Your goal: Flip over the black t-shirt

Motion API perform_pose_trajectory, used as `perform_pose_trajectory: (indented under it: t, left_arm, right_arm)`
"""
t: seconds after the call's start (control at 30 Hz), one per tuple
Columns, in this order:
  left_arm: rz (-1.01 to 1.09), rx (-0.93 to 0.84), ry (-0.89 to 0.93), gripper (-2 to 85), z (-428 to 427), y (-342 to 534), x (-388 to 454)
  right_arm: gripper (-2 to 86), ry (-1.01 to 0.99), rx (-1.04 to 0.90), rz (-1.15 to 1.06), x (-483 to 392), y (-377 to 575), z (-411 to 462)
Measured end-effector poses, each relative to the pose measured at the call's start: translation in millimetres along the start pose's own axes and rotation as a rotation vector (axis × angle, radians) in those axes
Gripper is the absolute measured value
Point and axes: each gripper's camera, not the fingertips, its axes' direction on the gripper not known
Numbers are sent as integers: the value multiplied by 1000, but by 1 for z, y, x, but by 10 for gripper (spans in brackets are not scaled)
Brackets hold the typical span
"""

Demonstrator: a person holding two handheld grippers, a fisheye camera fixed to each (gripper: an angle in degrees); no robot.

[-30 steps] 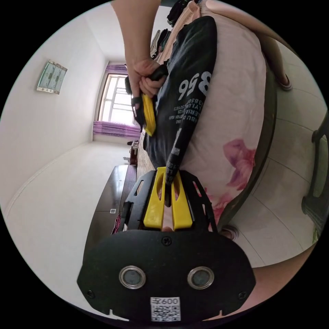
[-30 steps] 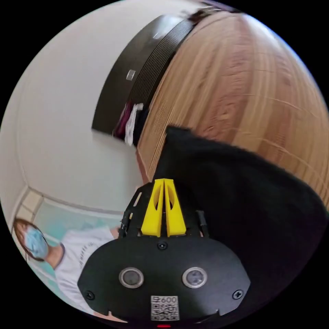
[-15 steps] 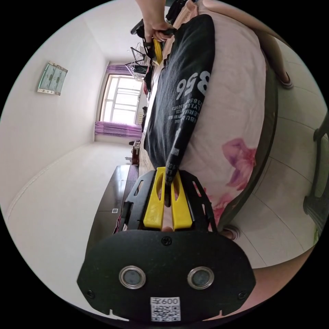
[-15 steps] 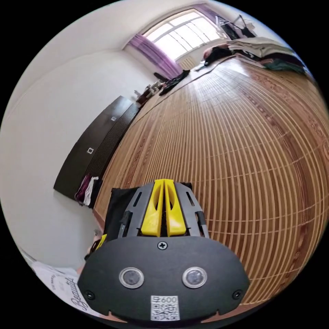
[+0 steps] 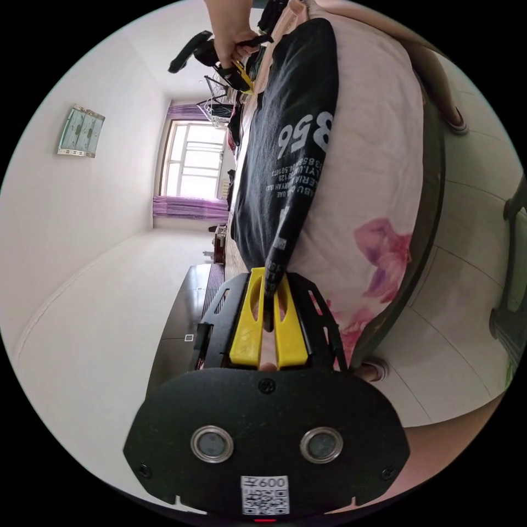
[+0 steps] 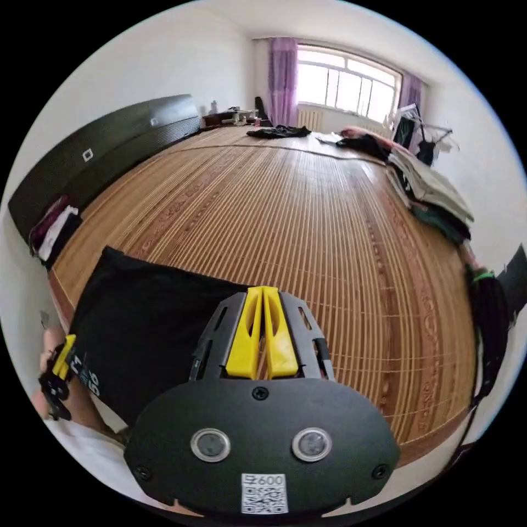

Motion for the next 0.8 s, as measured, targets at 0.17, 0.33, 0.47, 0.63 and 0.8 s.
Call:
perform_pose_trajectory:
  t: [0.17,0.33,0.47,0.63,0.8]
  left_arm:
    - [0,7,-5,7,-3,-1,-1]
    - [9,2,-8,7,-6,-3,-3]
    - [2,-3,-6,7,-8,-5,-6]
    - [0,-9,26,7,-10,-9,-14]
    - [19,-28,156,6,-9,-16,-43]
  right_arm:
    - [-8,-190,-235,-373,-81,49,29]
    - [-8,-421,-241,-123,-32,69,66]
    - [-8,-266,-105,218,8,109,71]
    - [-7,12,142,-139,-86,178,26]
    - [9,-12,447,-476,-210,290,-19]
